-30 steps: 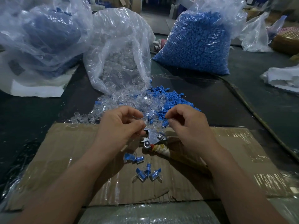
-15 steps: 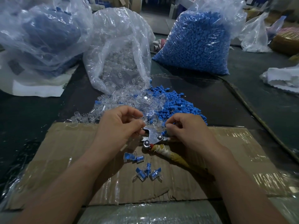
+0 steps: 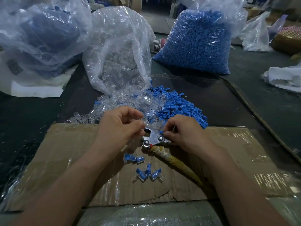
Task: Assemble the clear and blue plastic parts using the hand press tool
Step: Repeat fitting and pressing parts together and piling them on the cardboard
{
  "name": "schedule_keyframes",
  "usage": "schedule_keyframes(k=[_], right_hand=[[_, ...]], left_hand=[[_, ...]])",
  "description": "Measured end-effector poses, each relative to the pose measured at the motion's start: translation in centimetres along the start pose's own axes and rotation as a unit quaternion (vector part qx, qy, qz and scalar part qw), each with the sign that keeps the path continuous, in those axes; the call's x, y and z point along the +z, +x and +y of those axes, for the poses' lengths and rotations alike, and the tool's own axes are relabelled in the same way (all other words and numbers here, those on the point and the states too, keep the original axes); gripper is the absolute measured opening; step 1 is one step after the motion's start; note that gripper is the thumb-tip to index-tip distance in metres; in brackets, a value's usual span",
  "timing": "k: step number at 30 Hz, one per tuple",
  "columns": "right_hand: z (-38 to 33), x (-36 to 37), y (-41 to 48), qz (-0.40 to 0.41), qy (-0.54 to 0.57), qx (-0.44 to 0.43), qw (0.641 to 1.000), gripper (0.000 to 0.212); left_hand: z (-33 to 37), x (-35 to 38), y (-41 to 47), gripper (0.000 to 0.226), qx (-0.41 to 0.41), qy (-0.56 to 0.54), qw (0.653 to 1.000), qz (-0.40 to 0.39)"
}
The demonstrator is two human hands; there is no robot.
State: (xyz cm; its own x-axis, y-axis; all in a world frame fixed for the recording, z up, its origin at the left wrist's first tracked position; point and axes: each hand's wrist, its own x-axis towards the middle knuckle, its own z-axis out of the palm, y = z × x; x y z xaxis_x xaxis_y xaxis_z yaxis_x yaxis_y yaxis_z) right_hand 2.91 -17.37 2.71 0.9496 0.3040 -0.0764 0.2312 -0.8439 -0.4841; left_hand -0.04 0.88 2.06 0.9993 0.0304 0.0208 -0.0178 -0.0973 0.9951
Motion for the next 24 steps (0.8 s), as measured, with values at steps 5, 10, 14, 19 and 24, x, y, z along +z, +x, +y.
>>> schedule_keyframes(k=[5,10,14,19,24], right_hand=[[0.23,0.07,0.06,0.011,0.012,-0.019,1.000,0.025],[0.23,0.24,0.30,-0.004,0.031,-0.039,0.999,0.023],[0.20,0.28,0.44,0.003,0.001,-0.070,0.998,0.028],[0.02,-0.09,0.51,-0.030,-0.031,-0.112,0.993,0.036],[-0.16,-0.26,0.55,-0.038,-0.040,-0.110,0.992,0.033]], left_hand=[[-0.06,0.00,-0.05,0.011,0.000,0.009,1.000,-0.002],[-0.09,0.00,0.00,0.011,-0.002,0.009,1.000,-0.001],[0.09,0.01,-0.13,0.011,0.000,0.011,1.000,-0.003],[0.26,0.16,-0.20,0.011,-0.003,0.019,1.000,-0.002],[0.18,0.25,-0.30,0.010,-0.010,0.015,1.000,0.001]])
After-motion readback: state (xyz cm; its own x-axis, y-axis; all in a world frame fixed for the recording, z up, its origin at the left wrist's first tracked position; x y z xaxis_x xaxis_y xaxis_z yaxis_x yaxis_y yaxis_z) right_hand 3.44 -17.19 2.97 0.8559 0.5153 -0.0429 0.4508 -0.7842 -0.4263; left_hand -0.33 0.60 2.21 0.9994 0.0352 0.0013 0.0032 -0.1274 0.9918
